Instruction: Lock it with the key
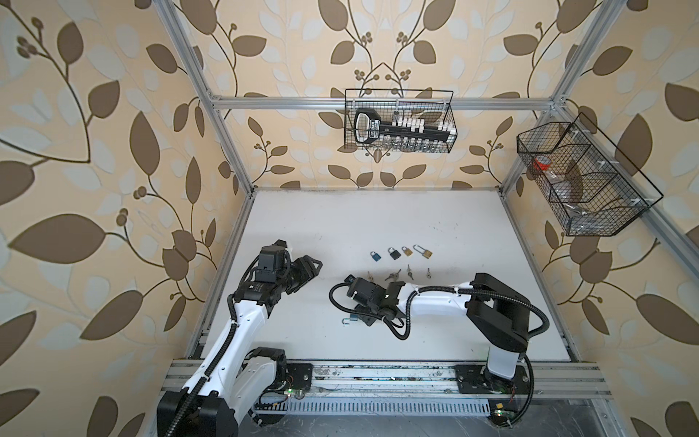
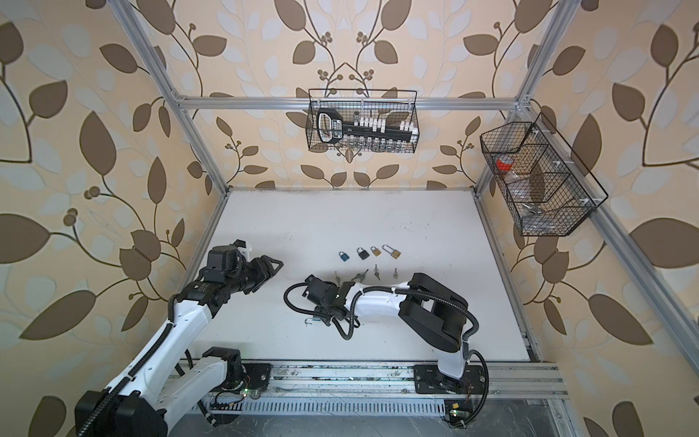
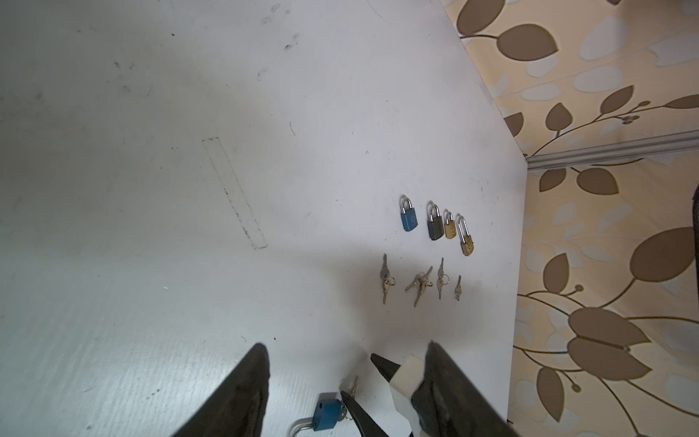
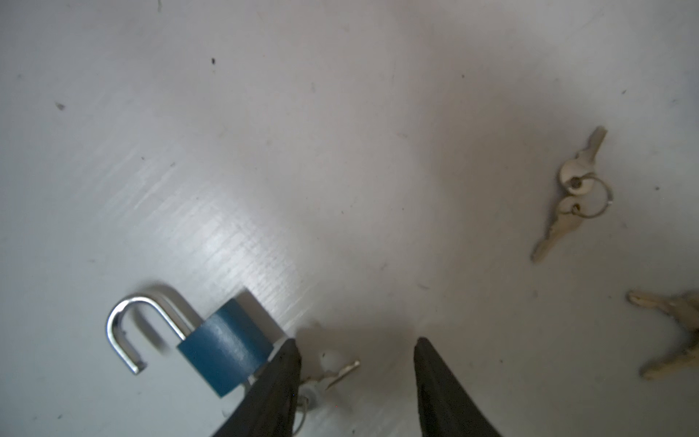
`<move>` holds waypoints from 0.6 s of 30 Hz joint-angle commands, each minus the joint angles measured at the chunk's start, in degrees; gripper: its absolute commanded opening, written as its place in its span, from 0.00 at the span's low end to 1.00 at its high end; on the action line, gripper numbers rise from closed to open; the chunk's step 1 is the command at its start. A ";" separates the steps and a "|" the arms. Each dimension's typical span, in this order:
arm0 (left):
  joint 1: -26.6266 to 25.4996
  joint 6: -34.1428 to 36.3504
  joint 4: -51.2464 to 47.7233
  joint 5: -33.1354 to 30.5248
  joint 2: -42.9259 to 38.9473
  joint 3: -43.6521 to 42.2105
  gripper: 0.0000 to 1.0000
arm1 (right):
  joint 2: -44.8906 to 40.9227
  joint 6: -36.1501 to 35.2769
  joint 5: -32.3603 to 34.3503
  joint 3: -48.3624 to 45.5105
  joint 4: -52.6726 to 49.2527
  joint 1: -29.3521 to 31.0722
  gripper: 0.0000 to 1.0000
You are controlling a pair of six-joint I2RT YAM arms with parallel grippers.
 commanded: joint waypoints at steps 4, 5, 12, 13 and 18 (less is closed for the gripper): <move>-1.98 0.17 2.74 -1.82 0.77 2.05 0.64 | -4.31 -0.97 -1.53 -5.24 1.01 0.14 0.51; -1.92 0.01 2.59 -1.82 0.78 1.97 0.64 | -5.25 -1.12 -0.88 -5.59 2.04 0.19 0.51; 3.92 -5.34 4.74 2.82 -1.00 -0.82 0.65 | -10.74 -9.20 -8.52 -9.49 13.05 0.19 0.53; 5.70 -5.91 5.40 4.49 -1.43 -1.57 0.65 | -10.56 -11.38 -9.67 -9.85 13.84 0.19 0.54; 14.51 -6.73 5.29 11.30 -3.38 -3.28 0.65 | -8.01 -21.84 -13.75 -8.88 14.12 -0.84 0.57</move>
